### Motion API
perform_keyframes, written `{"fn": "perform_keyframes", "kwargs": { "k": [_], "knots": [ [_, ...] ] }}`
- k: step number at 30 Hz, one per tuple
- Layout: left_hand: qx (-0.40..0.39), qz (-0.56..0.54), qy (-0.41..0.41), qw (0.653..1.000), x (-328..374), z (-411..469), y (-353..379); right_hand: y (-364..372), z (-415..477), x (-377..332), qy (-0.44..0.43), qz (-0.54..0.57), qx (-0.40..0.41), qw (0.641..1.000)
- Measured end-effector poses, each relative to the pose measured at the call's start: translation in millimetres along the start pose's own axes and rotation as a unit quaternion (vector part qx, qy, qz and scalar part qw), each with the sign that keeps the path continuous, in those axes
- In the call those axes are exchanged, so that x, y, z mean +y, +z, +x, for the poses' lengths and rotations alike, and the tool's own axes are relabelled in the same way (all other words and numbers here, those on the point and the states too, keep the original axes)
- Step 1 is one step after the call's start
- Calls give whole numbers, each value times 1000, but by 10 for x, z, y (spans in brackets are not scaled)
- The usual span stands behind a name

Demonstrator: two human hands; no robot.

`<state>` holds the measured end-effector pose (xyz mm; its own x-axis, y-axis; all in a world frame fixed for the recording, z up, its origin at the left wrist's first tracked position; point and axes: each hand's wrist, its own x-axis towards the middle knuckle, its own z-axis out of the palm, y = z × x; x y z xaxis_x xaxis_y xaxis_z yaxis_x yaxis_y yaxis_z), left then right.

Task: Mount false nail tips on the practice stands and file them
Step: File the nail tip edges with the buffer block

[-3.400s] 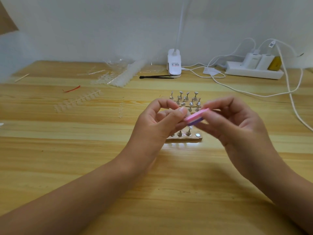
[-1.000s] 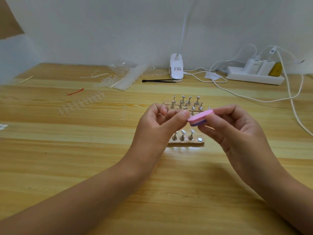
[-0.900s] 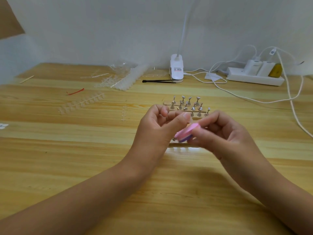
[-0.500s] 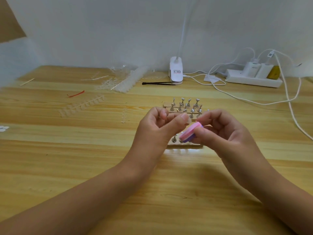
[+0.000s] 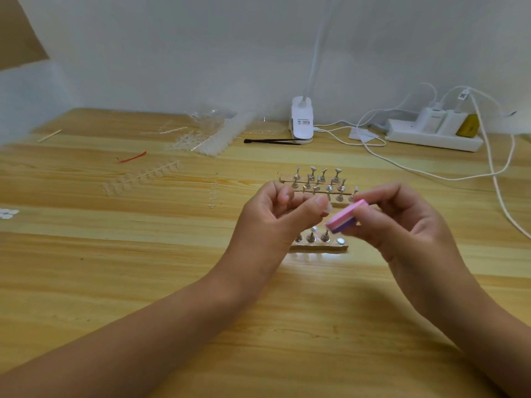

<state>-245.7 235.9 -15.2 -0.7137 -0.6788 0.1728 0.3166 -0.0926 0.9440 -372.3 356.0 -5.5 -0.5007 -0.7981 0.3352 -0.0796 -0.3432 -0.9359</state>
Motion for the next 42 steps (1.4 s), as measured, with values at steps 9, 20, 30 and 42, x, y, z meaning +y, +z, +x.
{"fn": "perform_keyframes", "kwargs": {
  "k": [9, 20, 30, 42],
  "knots": [
    [-11, -7, -14, 1000, 43, 14, 4, -620, 341, 42, -28, -298, 74, 951],
    [-62, -23, -54, 996, 57, -12, 34, -385, 212, -13, -169, -334, -76, 924],
    [-106, 57, -69, 990, 87, -6, 19, -251, 99, -108, -180, -363, -151, 902],
    [-178, 141, -96, 969, 182, 40, -54, -276, 113, -171, -208, -425, -202, 857]
  ]
}}
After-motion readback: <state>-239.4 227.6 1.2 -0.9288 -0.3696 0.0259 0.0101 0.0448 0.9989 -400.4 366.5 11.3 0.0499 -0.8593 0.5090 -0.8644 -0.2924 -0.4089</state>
